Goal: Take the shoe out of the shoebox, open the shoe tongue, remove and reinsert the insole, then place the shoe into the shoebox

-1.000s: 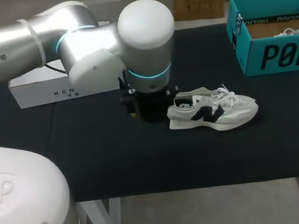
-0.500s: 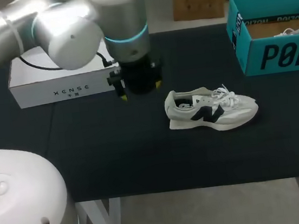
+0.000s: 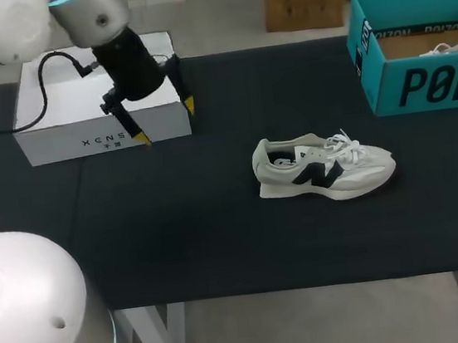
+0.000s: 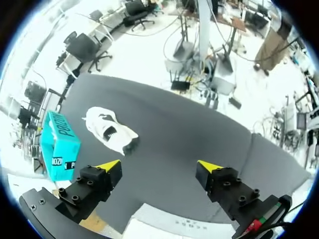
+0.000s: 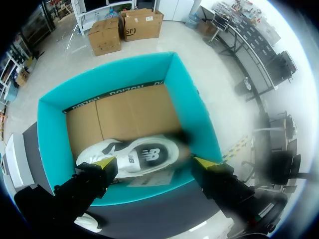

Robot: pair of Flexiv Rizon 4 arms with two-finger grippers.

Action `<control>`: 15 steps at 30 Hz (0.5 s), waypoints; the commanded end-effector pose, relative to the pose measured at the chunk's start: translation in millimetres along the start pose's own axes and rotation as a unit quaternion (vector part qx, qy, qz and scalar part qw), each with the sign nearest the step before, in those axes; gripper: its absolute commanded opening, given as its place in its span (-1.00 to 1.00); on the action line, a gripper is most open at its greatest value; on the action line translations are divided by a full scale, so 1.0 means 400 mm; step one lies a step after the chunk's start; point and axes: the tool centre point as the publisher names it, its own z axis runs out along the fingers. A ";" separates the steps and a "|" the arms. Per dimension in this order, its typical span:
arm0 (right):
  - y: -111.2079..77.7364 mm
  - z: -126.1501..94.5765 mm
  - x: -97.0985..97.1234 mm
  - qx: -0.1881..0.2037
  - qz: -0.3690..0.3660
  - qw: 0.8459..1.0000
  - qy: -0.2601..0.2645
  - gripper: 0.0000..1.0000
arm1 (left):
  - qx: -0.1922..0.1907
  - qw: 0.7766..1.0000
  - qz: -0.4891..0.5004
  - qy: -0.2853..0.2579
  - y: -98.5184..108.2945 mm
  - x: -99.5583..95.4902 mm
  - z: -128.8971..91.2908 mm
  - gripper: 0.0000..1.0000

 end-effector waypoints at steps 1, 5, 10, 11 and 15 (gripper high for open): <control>0.001 0.000 0.000 0.000 0.001 1.000 0.000 1.00 | 0.222 0.943 -0.120 -0.218 0.013 0.077 0.022 1.00; 0.001 0.000 0.000 0.000 0.001 1.000 0.000 1.00 | 0.239 0.930 -0.143 -0.238 0.009 0.096 0.042 1.00; 0.001 0.000 0.000 0.000 0.001 1.000 0.000 1.00 | 0.258 0.911 -0.183 -0.264 -0.008 0.090 0.073 1.00; 0.001 0.000 0.000 0.000 0.001 1.000 0.000 1.00 | 0.252 0.910 -0.189 -0.270 -0.012 0.087 0.080 1.00; 0.001 0.000 0.000 0.000 0.001 1.000 0.000 1.00 | 0.269 0.889 -0.226 -0.293 -0.013 0.066 0.116 1.00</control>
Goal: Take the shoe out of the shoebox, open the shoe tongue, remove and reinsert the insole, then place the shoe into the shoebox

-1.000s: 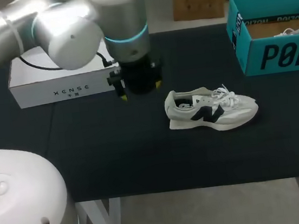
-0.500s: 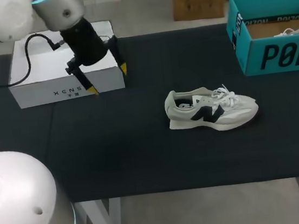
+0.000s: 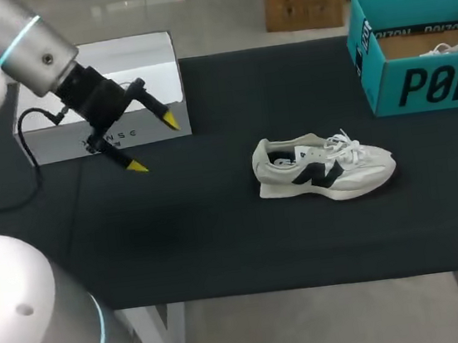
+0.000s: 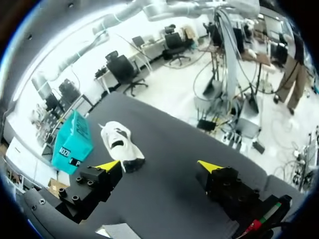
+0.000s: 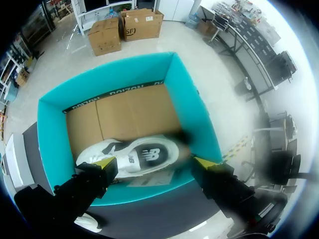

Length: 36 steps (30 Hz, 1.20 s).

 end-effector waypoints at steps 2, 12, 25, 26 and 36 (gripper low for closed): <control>0.001 0.000 0.000 0.000 0.000 1.000 0.000 1.00 | 0.129 0.967 -0.122 -0.184 0.028 -0.011 0.065 1.00; 0.001 0.000 0.000 0.000 0.000 1.000 0.000 1.00 | 0.167 0.940 -0.187 -0.233 0.065 -0.026 0.155 1.00; 0.001 0.000 0.000 0.000 0.000 1.000 0.000 1.00 | 0.190 0.941 -0.195 -0.202 0.059 -0.073 0.231 1.00; 0.001 0.000 0.000 0.000 0.000 1.000 0.000 1.00 | 0.193 0.940 -0.198 -0.198 0.060 -0.074 0.235 1.00; 0.001 0.000 0.000 0.000 0.000 1.000 0.000 1.00 | 0.229 0.929 -0.236 -0.170 0.151 -0.088 0.301 1.00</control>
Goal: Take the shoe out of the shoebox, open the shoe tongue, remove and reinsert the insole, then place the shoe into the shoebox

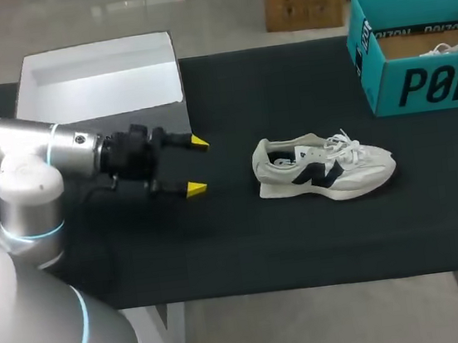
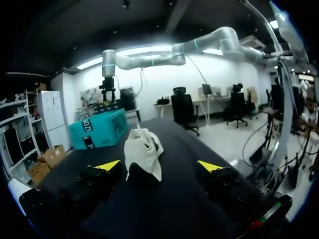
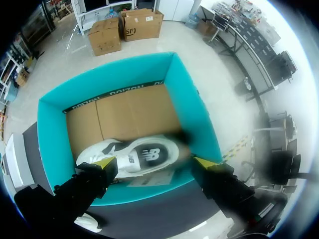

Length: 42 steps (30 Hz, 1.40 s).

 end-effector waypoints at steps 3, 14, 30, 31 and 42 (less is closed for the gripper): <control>0.001 0.000 0.000 0.000 0.000 1.000 0.000 1.00 | 0.021 0.999 -0.020 0.030 0.083 -0.058 0.045 1.00; 0.001 0.000 0.000 0.000 0.000 1.000 0.000 1.00 | 0.027 0.997 -0.042 0.057 0.106 -0.100 0.131 1.00; 0.001 0.000 0.000 0.000 0.000 1.000 0.000 1.00 | 0.016 0.998 -0.053 0.035 0.146 -0.058 0.218 1.00; 0.001 0.000 0.000 0.000 0.000 1.000 0.000 1.00 | 0.016 0.998 -0.053 0.032 0.148 -0.058 0.222 1.00; 0.001 0.000 0.000 0.000 0.000 1.000 0.000 1.00 | 0.007 0.998 -0.058 0.029 0.155 -0.057 0.277 1.00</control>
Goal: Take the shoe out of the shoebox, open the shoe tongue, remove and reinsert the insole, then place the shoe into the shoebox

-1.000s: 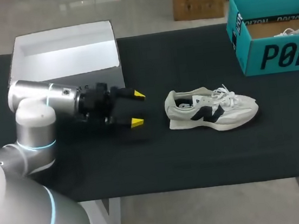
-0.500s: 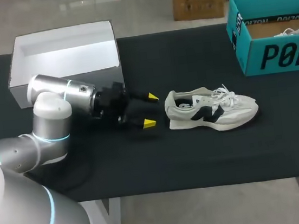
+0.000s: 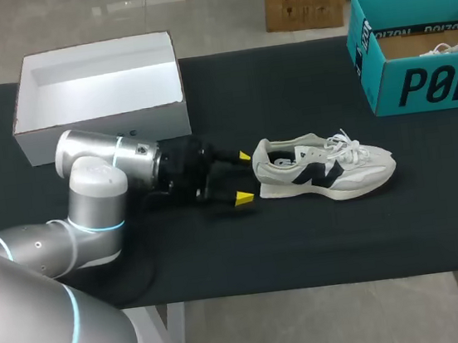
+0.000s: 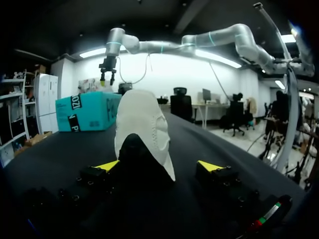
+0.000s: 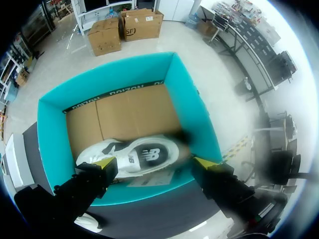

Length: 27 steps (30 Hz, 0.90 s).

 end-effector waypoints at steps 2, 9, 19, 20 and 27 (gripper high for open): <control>0.001 0.000 0.000 0.000 0.000 1.000 0.000 1.00 | -0.006 1.000 -0.001 0.002 -0.002 -0.008 0.022 1.00; 0.001 0.000 0.000 0.000 0.000 1.000 0.000 1.00 | -0.018 1.000 0.000 -0.010 -0.010 -0.012 0.025 1.00; 0.001 0.000 0.000 0.000 0.000 1.000 0.000 1.00 | -0.039 0.999 0.004 -0.014 -0.014 -0.024 0.017 1.00; 0.001 0.000 0.000 0.000 0.000 1.000 0.000 1.00 | -0.038 0.999 0.003 -0.013 -0.012 -0.021 0.021 1.00; 0.001 0.000 0.000 0.000 0.000 1.000 0.000 1.00 | -0.031 0.999 -0.009 -0.009 0.009 -0.001 0.041 1.00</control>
